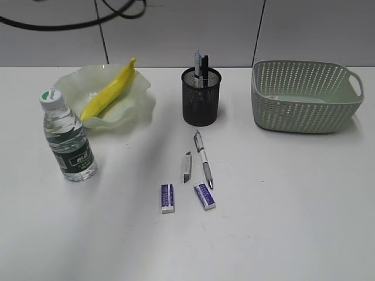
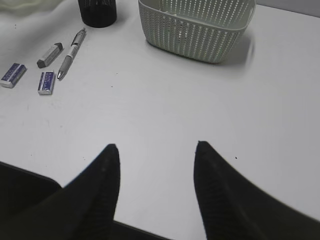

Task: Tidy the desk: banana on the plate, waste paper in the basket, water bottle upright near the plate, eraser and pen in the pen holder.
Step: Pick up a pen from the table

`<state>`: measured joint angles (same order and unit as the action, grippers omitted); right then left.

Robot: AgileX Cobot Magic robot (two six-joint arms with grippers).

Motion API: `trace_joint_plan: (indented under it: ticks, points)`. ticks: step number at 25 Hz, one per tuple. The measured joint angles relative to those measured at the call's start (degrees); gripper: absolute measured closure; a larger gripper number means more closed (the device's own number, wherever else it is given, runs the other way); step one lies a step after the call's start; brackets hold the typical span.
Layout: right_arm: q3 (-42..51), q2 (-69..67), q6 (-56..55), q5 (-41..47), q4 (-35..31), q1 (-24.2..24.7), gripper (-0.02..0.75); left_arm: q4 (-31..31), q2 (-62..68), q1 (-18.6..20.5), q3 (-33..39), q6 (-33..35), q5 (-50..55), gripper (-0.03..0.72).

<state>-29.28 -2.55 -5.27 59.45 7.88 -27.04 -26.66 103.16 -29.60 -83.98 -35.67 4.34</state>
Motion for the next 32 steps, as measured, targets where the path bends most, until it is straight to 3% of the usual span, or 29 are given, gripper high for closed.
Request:
trace_joint_plan:
  ticks: [4, 7, 10, 13, 18, 26, 32]
  points:
    - [0.0, 0.0, 0.0, 0.0, 0.0, 0.0, 0.347, 0.44, -9.87, 0.0, 0.0, 0.45, 27.25, 0.304]
    - [0.0, 0.0, 0.0, 0.0, 0.0, 0.0, 0.347, 5.38, -16.76, 0.0, 0.0, 6.1, 43.4, 0.328]
    - [0.0, -0.19, 0.0, 0.0, 0.0, 0.0, 0.347, 12.64, -22.46, 0.0, 0.62, 13.45, 54.6, 0.356]
    - [0.0, -0.62, 0.0, 0.0, 0.0, 0.0, 0.347, 15.83, -29.16, 0.0, 4.44, 18.36, 61.27, 0.371]
    - [0.0, -0.96, 0.0, 0.0, 0.0, 0.0, 0.347, 17.38, -45.86, 0.0, 20.49, 22.4, 63.45, 0.377]
    - [-0.91, -9.95, 0.0, -2.14, -0.06, 0.0, 0.347, 19.71, -80.06, 0.0, 48.5, 22.82, 57.22, 0.385]
    - [-7.44, -31.08, 3.97, -15.06, -2.46, 0.0, 0.347, 19.72, -99.01, 0.0, 52.86, 22.84, 56.88, 0.396]
